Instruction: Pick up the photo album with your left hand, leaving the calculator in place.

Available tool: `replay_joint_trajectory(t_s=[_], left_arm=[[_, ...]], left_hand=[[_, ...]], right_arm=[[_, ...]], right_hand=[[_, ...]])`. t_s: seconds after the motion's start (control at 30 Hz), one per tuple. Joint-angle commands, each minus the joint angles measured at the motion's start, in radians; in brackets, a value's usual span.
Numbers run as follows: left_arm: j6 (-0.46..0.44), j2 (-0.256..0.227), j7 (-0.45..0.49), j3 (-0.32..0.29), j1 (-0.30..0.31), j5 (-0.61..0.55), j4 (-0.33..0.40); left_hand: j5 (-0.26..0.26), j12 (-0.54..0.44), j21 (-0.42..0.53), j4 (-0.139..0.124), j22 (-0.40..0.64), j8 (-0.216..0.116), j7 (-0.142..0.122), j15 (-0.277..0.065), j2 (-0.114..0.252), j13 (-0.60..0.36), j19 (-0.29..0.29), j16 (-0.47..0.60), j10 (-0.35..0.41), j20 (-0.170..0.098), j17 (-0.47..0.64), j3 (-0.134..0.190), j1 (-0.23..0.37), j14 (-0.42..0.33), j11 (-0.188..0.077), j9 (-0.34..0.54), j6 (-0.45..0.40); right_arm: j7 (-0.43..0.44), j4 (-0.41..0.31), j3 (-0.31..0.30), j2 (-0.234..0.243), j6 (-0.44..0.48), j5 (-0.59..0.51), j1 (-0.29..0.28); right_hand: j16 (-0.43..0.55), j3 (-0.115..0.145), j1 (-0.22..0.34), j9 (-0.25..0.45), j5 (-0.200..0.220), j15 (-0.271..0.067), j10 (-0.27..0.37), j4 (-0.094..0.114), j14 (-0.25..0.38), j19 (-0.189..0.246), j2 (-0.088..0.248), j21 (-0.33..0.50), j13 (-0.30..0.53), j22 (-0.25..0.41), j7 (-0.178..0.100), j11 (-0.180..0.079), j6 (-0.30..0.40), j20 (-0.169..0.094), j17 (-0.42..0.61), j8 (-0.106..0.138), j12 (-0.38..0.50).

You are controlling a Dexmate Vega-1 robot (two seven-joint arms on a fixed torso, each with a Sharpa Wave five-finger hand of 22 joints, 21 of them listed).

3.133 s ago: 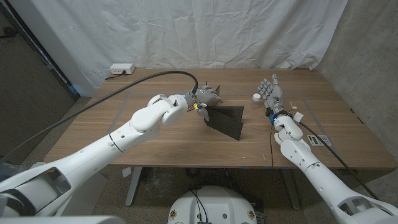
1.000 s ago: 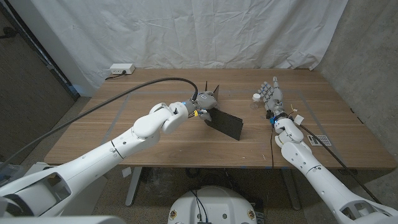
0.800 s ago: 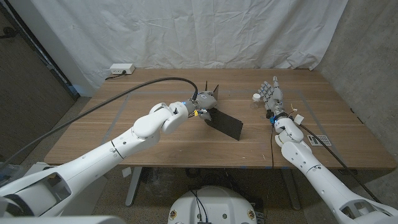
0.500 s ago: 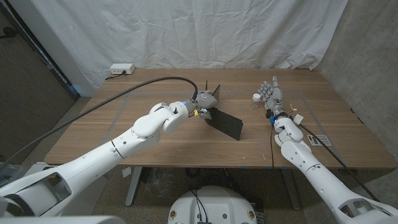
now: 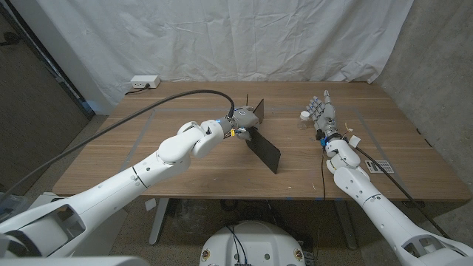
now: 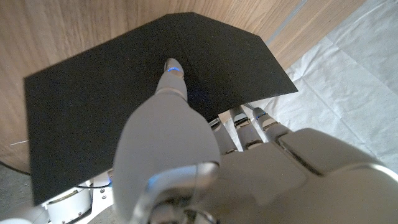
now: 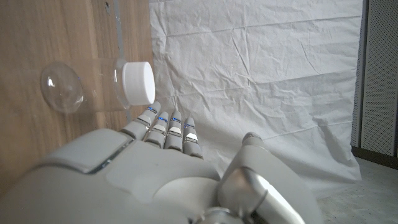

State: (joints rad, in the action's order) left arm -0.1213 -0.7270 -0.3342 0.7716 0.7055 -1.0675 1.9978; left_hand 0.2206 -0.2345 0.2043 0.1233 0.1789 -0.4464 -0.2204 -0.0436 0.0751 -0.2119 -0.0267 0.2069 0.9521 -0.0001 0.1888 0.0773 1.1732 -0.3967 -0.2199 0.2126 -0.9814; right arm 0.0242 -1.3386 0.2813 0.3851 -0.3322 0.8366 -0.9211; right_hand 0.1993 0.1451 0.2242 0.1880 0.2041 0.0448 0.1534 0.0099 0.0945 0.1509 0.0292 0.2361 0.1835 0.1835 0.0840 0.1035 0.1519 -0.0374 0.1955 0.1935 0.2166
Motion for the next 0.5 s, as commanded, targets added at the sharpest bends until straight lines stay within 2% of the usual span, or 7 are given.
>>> replay_joint_trajectory(t_s=[0.03,0.5], left_arm=[[-0.018,-0.001,-0.004,-0.005,0.005,-0.005,0.016],[-0.044,-0.005,-0.003,-0.021,0.022,-0.019,0.056]], left_hand=[[-0.002,-0.01,0.003,0.002,0.002,-0.018,0.001,-0.148,-0.005,-0.008,-0.011,0.008,0.026,-0.009,0.004,-0.004,0.013,-0.019,0.0,0.008,-0.026],[-0.004,-0.01,0.002,-0.002,0.002,-0.032,0.002,-0.15,-0.009,-0.012,-0.009,0.007,0.042,-0.009,0.005,-0.01,0.01,-0.026,0.0,0.012,-0.043]], right_arm=[[0.001,-0.005,-0.002,0.005,0.003,0.001,-0.006],[-0.006,-0.009,-0.002,0.008,0.006,0.003,-0.004]], right_hand=[[-0.002,-0.003,-0.008,0.003,-0.001,0.006,0.002,-0.002,0.002,0.005,0.002,-0.001,0.005,0.003,-0.001,0.005,0.002,-0.021,0.003,0.006,-0.001],[-0.003,-0.004,-0.009,0.003,-0.001,0.006,0.001,-0.003,0.002,0.006,0.002,-0.003,0.005,0.003,-0.001,0.005,0.002,-0.021,0.003,0.006,-0.002]])
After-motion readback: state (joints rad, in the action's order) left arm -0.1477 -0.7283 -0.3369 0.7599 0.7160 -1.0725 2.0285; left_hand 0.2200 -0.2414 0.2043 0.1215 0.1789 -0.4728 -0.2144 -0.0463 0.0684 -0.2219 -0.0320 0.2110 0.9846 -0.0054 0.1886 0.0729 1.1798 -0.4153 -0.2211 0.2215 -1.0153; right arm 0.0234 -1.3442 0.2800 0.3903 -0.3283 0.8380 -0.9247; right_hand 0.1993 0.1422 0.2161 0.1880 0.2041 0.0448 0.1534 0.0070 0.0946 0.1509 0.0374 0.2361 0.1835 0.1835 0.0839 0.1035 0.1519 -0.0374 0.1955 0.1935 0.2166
